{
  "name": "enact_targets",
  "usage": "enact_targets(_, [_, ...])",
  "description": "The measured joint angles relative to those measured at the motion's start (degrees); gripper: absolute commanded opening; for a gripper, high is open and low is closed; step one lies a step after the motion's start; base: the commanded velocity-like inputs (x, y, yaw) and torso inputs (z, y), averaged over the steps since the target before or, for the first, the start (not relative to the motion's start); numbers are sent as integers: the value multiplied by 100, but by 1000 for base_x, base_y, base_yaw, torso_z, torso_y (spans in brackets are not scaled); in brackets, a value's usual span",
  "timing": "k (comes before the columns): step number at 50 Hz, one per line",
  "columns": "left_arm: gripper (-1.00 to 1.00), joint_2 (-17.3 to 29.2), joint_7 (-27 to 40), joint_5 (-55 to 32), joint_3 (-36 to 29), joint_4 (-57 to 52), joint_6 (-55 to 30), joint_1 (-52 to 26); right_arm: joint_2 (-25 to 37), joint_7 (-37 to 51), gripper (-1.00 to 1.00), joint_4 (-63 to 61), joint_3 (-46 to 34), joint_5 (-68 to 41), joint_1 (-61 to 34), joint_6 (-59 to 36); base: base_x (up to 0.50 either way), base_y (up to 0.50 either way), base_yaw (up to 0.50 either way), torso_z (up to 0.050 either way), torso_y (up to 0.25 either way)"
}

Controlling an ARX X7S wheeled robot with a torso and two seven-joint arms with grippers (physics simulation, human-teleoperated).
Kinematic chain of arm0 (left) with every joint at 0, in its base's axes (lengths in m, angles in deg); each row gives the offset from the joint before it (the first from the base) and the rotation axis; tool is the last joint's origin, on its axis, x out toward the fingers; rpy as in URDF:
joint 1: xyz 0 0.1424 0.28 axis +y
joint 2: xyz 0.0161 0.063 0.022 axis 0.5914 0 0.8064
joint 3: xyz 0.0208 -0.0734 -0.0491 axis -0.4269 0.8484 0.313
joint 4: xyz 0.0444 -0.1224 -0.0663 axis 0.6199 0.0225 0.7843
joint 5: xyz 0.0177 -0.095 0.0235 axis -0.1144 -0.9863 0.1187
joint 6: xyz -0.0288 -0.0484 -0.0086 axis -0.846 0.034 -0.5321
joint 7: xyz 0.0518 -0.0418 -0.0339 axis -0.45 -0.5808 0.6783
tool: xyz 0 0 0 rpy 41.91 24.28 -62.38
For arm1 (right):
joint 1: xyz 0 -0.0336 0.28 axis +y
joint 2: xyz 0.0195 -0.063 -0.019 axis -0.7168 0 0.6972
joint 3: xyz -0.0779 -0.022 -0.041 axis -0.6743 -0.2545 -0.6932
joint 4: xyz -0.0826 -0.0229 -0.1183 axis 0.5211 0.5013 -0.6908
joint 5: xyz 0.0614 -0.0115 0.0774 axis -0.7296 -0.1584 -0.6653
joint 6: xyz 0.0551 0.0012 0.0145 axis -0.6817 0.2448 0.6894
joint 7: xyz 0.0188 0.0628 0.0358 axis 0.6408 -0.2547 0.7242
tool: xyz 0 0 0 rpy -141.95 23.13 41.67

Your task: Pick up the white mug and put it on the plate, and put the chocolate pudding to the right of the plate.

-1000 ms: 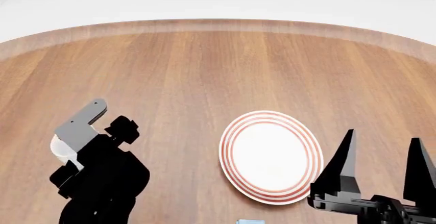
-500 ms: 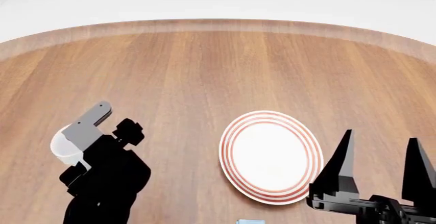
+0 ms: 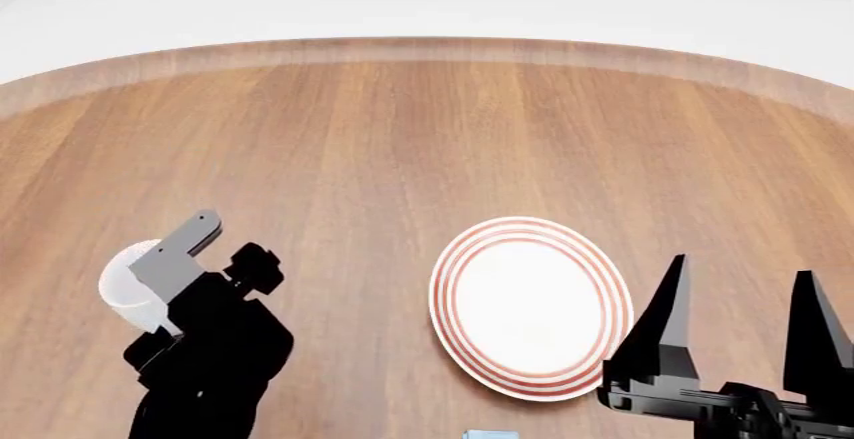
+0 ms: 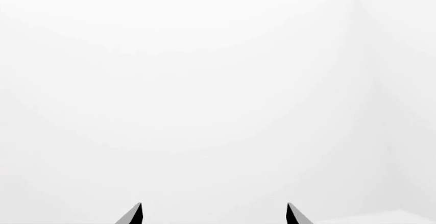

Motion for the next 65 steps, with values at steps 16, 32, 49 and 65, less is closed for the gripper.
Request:
enact_targets(16, [100,51,-73,-65,-65,297,156,-8,32,32,100,0,-29,1,-1,-7,0,0,0,0,0])
enact_targets(32, [100,116,-173,-63,-113,620,352,-28,57,69,100,5,-61,4,-16,-30,0,0,0,0,0])
enact_targets(49, [-100,76,-247,-222,-131,795,439,-57,81,103,100,28,-90,3,-14,-16,0,0,0,0,0])
enact_targets(65, [-100,82,-196,-331,-228,574,466,-20,106,133,100,61,-111,2,-17,-2,0,0,0,0,0])
